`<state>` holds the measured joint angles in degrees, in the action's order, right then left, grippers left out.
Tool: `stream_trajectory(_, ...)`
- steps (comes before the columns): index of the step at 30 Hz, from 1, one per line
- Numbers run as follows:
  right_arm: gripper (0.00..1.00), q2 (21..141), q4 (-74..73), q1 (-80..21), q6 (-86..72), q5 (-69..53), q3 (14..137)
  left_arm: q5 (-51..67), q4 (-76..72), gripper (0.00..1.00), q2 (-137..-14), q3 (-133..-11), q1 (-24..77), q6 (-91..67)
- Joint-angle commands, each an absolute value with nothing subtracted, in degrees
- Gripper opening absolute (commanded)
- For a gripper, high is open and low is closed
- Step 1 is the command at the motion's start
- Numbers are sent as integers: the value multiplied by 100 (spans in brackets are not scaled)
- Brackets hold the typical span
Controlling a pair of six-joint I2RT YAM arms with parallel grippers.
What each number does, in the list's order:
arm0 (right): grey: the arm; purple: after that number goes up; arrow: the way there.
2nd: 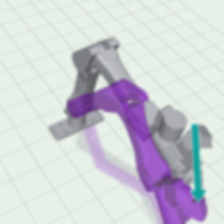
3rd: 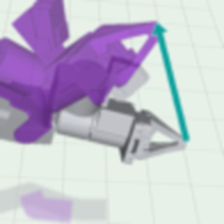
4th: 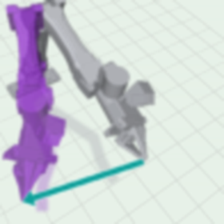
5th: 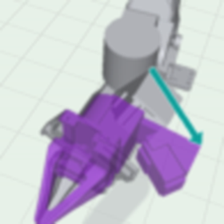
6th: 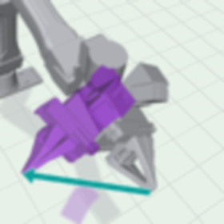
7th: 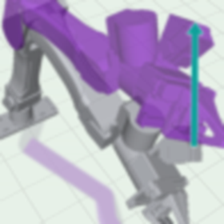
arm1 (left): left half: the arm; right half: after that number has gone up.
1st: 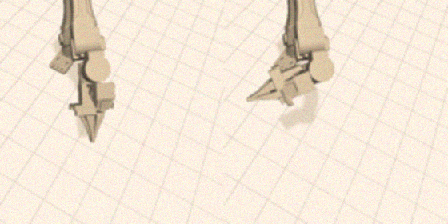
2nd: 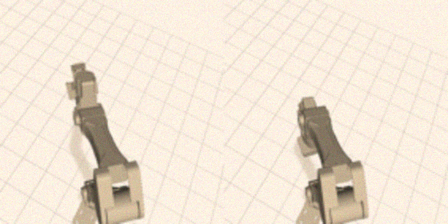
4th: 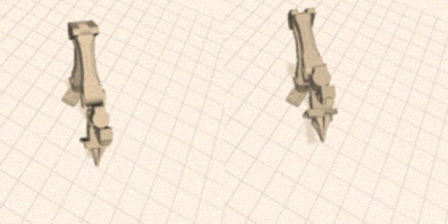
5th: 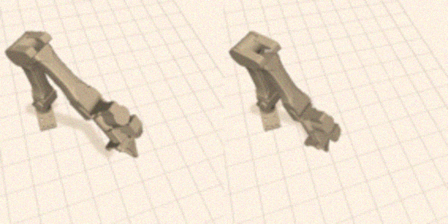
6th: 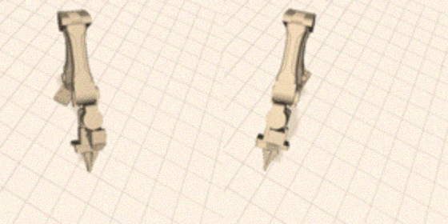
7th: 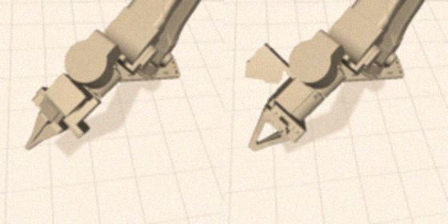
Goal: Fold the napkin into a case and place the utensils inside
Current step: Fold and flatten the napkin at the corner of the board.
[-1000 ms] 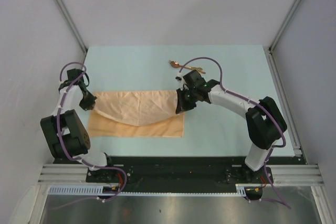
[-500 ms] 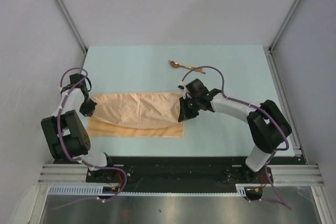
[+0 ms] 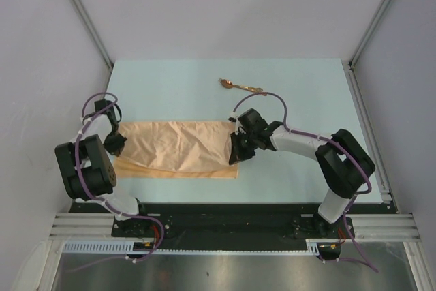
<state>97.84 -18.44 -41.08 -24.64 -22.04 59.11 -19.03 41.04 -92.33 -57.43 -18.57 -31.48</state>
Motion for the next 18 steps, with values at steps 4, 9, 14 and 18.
stream_trajectory(4, 0, 9879, -1661, -4131, -2531, -2233, 5810, -2039, 3920, 0, -9308, -5660, -1890, -3155)
stream_trajectory(9, 0, 9774, -1687, -4175, -2566, -2241, 5704, -2118, 3964, 0, -9343, -5590, -1890, -3146)
stream_trajectory(14, 0, 9677, -1653, -4254, -2663, -2241, 5652, -2188, 4087, 0, -9167, -5546, -1916, -3278)
stream_trajectory(18, 0, 9738, -1600, -4333, -2698, -2250, 5590, -2302, 4095, 0, -9123, -5502, -1977, -3243)
